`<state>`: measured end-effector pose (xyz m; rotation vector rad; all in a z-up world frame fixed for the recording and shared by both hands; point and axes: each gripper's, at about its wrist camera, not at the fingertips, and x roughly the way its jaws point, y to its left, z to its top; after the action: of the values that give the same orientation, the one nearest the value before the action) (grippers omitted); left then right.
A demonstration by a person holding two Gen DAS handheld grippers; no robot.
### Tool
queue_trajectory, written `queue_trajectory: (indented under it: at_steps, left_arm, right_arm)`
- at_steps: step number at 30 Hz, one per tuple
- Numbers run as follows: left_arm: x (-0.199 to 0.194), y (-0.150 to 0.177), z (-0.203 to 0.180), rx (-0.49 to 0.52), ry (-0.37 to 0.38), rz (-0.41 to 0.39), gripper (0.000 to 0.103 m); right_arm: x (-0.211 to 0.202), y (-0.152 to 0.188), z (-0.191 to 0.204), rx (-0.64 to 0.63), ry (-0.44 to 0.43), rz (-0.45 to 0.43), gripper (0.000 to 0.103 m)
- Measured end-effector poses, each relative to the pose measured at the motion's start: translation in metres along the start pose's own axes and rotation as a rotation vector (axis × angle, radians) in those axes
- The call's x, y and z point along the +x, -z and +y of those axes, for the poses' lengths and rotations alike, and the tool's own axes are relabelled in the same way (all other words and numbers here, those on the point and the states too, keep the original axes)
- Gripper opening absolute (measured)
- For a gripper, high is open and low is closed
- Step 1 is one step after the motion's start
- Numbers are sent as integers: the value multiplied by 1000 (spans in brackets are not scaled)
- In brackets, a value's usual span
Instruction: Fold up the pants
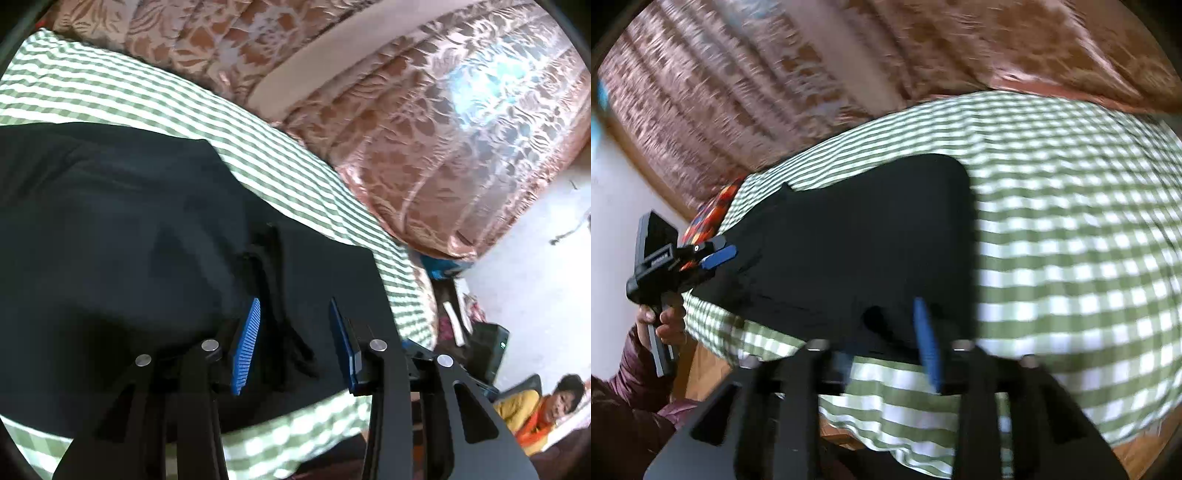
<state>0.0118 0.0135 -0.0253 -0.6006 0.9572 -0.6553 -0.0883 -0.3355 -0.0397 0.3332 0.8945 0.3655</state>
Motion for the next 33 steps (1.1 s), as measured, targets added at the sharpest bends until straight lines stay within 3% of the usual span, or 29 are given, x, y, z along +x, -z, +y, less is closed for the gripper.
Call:
queue_trajectory:
  at_steps: [4, 7, 8, 9, 10, 12, 13, 15, 18, 22, 24, 25, 27, 29, 30, 31, 33]
  left_arm:
    - [16, 4, -12, 12, 11, 42, 37]
    - [29, 14, -22, 64, -19, 99, 37]
    - [34, 17, -25, 106, -57, 113, 27]
    - [39, 21, -32, 166, -114, 113, 5]
    - [42, 22, -34, 192, -139, 113, 2]
    - [35, 20, -34, 198, -138, 78, 2]
    - [29, 20, -36, 215, -124, 59, 2]
    - [14, 22, -42, 265, -105, 35, 2]
    - [8, 29, -35, 274, -111, 52, 2]
    - [27, 41, -13, 237, -171, 114, 2]
    - [28, 37, -5, 179, -162, 102, 9]
    - [25, 34, -3, 152, -145, 106, 14]
    - [14, 29, -5, 152, -142, 82, 37]
    - [5, 25, -7, 165, -146, 53, 38]
    - [1, 20, -7, 159, -146, 39, 38]
    - [-3, 16, -7, 153, -149, 22, 38]
    - [-4, 6, -13, 155, -142, -26, 38]
  right_arm:
    - [15, 0, 19, -75, 10, 18, 45]
    - [23, 0, 24, -115, 49, 28, 45]
    - [25, 0, 23, -121, 61, 28, 43]
    - [27, 1, 23, -125, 71, 29, 41]
    - [30, 1, 23, -131, 91, 29, 29]
    - [34, 1, 24, -153, 125, 26, 17]
    - [33, 2, 24, -154, 119, 26, 7]
    - [27, 4, 27, -171, 101, 23, 3]
    - [24, 8, 30, -184, 83, 30, 3]
    - [38, 17, 25, -174, 65, 81, 3]
    - [39, 16, 22, -165, 51, 83, 4]
    - [38, 13, 18, -134, 32, 86, 6]
    - [32, 9, 16, -125, -4, 90, 10]
    - [26, 5, 16, -109, -45, 87, 36]
    - [22, 1, 16, -98, -54, 78, 43]
    - [20, -3, 17, -93, -53, 67, 48]
    - [16, -14, 20, -87, -70, 36, 49]
